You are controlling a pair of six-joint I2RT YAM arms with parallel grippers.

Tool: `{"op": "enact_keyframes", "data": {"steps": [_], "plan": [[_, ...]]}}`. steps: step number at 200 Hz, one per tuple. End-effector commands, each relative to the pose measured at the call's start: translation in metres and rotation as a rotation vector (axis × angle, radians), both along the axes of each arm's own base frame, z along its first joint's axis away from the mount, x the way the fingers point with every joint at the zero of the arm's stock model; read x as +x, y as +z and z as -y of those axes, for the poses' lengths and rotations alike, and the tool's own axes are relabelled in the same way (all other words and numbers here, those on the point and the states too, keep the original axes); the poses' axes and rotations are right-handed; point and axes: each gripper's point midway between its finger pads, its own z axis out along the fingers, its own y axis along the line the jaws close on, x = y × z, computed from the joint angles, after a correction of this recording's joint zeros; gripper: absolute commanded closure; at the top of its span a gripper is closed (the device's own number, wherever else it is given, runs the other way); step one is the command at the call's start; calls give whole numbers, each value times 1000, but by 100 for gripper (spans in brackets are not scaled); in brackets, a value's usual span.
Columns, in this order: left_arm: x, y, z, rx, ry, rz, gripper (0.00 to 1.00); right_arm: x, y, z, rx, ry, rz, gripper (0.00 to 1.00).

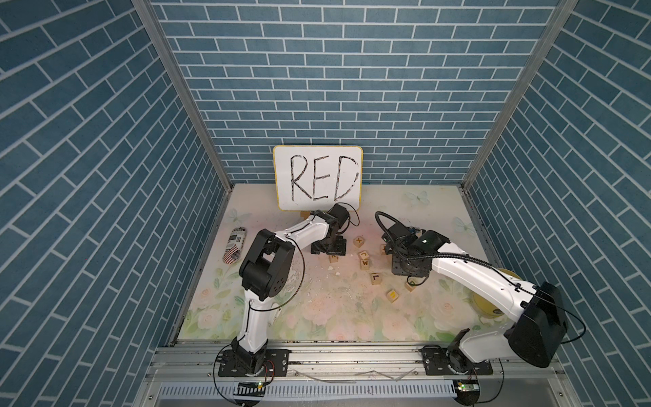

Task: Assemble the uppercase word "red" with letter blocks
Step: Pick up the letter block from the center of the board.

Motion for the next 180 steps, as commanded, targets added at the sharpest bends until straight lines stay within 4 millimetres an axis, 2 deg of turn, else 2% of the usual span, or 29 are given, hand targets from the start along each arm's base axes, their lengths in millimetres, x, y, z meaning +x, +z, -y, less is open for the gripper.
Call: {"op": "enact_keyframes", "data": {"steps": [1,40,84,123,180], "plan": [[-6,-10,-3,27,3,-25,18,-1,-5,3,-25,-9,-5,54],[-11,-14,-4,35,-3,-30,36,0,-3,2,-20,-7,-3,54],[-12,-17,-7,62,-6,-27,39,-2,-4,3,-18,-7,-4,55],[-12,-21,-11,83,-12,-25,52,-1,-4,4,-24,-6,-1,55],[-15,-23,-12,93,-29,-22,60,-1,-7,4,-25,-7,-3,56]]}}
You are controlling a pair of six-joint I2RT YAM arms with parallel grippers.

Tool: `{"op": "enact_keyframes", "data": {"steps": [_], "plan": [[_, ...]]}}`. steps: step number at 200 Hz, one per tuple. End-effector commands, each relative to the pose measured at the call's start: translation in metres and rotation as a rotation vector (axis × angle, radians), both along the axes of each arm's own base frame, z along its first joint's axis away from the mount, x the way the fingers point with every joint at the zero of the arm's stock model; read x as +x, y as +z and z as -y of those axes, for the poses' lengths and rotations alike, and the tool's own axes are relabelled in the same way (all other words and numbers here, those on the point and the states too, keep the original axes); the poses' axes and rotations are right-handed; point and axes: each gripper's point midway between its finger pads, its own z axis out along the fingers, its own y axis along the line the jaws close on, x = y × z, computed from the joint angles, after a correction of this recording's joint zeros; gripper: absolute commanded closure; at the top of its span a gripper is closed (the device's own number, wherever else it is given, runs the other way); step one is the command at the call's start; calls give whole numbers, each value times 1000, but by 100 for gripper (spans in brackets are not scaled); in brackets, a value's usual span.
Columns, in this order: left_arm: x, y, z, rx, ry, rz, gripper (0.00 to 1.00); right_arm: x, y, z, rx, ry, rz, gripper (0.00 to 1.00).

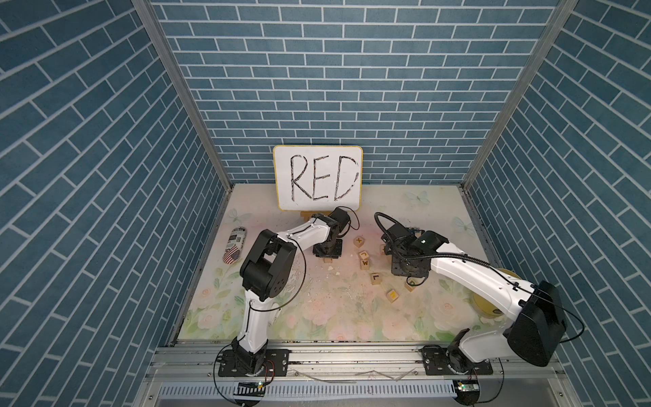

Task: Assemble the uppercase word "red" with letter blocks
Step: Pick up the letter block from the center of the board.

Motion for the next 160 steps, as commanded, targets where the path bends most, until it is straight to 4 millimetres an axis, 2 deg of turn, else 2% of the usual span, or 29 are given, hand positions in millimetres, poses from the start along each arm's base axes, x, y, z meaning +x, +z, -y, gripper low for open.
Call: {"op": "enact_keyframes", "data": {"steps": [1,31,52,75,115,160], "plan": [[-8,-12,-4,39,-22,-23,60,-1,-2,3,-16,-9,5,56],[-10,-14,-8,46,-32,-21,68,0,-1,3,-16,-9,7,56],[-8,-8,-8,50,-57,-3,79,1,1,1,-13,-5,12,56],[-4,8,-8,51,-110,33,91,3,2,0,-10,-2,19,56],[-1,45,-27,59,-172,113,91,10,-1,-10,2,20,14,56],[-4,63,-74,72,-212,119,91,16,-6,-23,17,50,9,56]]}}
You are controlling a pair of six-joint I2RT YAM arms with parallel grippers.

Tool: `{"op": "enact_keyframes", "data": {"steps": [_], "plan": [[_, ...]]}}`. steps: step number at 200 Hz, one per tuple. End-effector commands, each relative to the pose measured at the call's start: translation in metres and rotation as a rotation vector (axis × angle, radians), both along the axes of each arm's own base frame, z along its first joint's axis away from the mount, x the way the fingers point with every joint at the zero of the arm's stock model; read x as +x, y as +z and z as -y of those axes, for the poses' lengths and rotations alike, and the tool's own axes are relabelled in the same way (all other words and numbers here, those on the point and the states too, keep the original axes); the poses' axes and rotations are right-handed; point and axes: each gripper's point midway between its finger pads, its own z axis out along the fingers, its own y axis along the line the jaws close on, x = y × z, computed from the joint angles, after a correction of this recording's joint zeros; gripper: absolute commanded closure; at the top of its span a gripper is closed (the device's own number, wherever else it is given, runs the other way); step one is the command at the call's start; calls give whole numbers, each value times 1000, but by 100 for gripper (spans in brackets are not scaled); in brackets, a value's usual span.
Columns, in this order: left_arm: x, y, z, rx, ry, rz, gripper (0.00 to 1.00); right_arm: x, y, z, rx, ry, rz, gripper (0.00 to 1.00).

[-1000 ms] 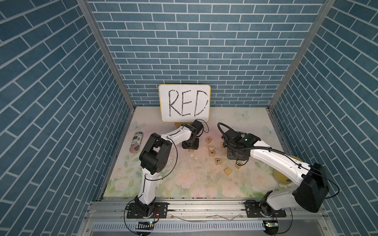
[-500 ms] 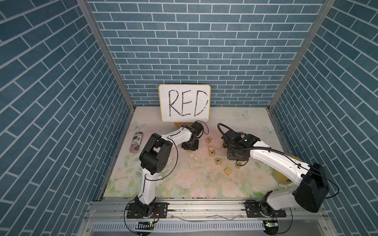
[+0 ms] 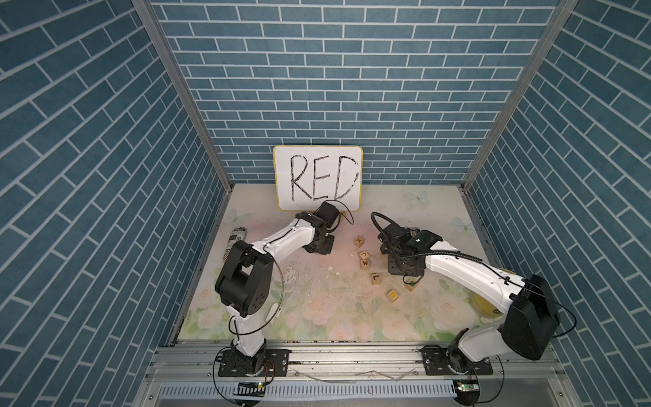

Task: Assemble the uppercase word "red" with letter blocks
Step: Pick up the letter block from the center of the board, then place the letter block at the center of the board.

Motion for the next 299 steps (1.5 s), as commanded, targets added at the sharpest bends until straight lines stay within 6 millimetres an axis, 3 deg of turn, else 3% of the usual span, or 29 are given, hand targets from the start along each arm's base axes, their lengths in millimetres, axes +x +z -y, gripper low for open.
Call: {"op": "enact_keyframes", "data": {"steps": [1,23,76,113,158,205,299], "plan": [[-6,0,-31,70,-62,-26,91,7,4,-11,17,24,17,56],[-9,-1,-57,135,-90,-16,91,9,3,-16,25,36,16,56],[-11,-22,-103,82,-90,-78,89,11,-2,-24,30,55,8,56],[-2,-31,-113,75,-124,-81,86,11,-3,-26,30,59,6,56],[16,-51,-129,63,-45,-142,86,10,-4,-27,27,63,2,56],[28,-57,-142,57,44,-129,86,8,0,-22,17,60,7,56],[29,-70,-155,49,88,-139,81,9,0,-23,13,64,4,54]]}}
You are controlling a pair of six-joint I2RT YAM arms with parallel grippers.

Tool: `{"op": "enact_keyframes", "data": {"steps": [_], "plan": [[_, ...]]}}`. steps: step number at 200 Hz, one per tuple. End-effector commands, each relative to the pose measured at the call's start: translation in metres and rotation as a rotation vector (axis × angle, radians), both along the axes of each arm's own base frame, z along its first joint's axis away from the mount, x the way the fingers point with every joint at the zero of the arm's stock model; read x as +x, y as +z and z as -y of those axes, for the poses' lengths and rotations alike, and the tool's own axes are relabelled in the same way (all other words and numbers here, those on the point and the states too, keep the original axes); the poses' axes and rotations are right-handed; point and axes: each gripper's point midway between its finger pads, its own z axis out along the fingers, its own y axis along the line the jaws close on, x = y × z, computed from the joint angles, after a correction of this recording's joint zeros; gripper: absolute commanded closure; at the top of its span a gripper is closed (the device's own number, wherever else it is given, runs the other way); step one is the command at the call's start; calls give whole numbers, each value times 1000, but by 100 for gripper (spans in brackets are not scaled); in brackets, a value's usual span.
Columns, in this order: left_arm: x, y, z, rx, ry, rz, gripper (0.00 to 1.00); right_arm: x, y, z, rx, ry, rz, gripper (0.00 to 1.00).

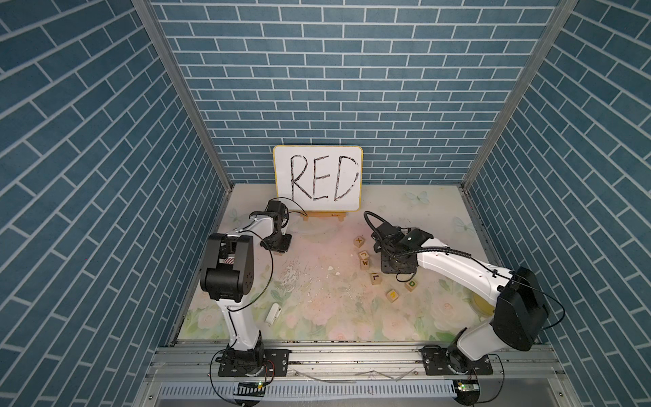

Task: Assemble the uppercase word "red" with letter blocks
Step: Place the letter block at the center of the board.

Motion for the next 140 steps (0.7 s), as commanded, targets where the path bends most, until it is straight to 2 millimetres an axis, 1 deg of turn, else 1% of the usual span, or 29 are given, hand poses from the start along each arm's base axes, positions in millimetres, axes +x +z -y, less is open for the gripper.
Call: {"op": "enact_keyframes", "data": {"steps": [1,30,45,59,73,105,122,140], "plan": [[0,-10,-4,-1,20,-23,81,1,7,-2,-6,6,9,54],[-2,-14,-6,-2,22,-30,79,0,9,0,-4,2,12,53],[-1,-12,-6,-6,21,-23,78,-1,10,-1,-1,5,11,53],[-1,-12,-5,-9,20,-23,74,-1,12,0,2,4,17,51],[-1,-10,-5,-12,19,-18,68,-1,13,2,-3,-1,23,50],[0,-4,-5,-11,15,-5,45,-2,12,4,-10,-4,23,48],[0,1,-4,-12,9,8,39,-2,13,5,-11,-8,26,48],[1,11,-4,-18,4,26,36,-3,15,6,-8,-12,31,48]]}}
